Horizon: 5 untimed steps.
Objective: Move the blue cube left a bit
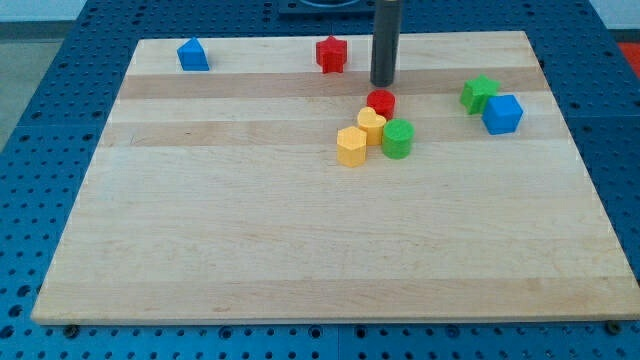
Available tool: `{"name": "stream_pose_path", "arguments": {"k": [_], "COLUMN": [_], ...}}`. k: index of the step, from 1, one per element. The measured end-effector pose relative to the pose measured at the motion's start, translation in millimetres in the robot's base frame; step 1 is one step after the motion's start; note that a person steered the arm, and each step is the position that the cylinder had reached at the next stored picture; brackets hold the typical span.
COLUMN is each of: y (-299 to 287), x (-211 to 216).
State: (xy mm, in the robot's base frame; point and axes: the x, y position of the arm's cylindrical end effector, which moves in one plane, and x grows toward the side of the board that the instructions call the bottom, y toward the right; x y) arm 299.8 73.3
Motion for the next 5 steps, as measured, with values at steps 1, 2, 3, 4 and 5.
{"name": "stream_pose_path", "arguments": {"k": [1,2,3,4,5], "y": [2,9,29,51,58], "x": [27,57,89,99,133]}}
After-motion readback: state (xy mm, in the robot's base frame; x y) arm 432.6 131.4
